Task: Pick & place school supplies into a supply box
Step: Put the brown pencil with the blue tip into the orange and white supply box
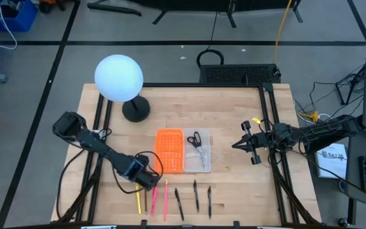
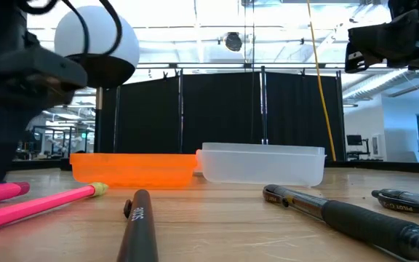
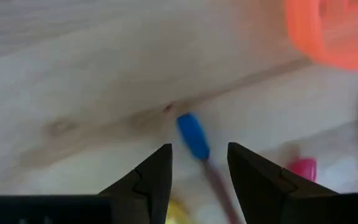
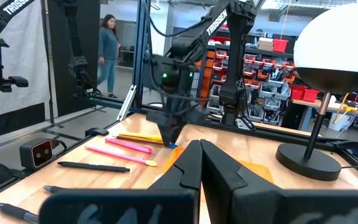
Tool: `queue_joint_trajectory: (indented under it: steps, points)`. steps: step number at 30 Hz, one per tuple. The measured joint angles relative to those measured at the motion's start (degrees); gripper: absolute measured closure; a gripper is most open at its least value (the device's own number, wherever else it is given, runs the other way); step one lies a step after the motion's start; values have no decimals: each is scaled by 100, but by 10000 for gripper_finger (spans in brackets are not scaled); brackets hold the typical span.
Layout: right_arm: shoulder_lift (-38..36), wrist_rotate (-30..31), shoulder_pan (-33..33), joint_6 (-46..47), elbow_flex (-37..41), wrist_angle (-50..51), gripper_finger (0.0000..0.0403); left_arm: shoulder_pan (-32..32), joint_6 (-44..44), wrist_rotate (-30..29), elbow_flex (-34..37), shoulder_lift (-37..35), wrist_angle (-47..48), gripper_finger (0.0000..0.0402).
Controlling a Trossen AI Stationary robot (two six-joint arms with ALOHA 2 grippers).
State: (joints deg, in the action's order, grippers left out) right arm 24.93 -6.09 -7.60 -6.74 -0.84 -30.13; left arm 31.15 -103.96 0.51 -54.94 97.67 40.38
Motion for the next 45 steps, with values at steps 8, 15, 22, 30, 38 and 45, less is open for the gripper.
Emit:
queue_joint_trajectory:
  steps: [8, 15, 22, 30, 38, 45]
  points:
    - [2, 2, -2, 2, 0, 0, 403, -64, 125, -11, -29, 327, -107, 240]
    - [0, 2, 0, 2, 0, -1, 403, -71, 225, -36, -28, 373, -141, 250]
    - [0, 2, -1, 4, 0, 0, 403, -65, 207, -135, -11, 383, -66, 320]
    - [4, 2, -1, 4, 0, 4, 403, -65, 181, -186, -7, 384, -64, 375]
    - [5, 2, 0, 4, 0, 26, 403, -86, 176, -684, -164, 96, -2, 368]
    - [7, 2, -1, 4, 0, 32, 403, -148, 306, -1226, -743, -440, 84, 379]
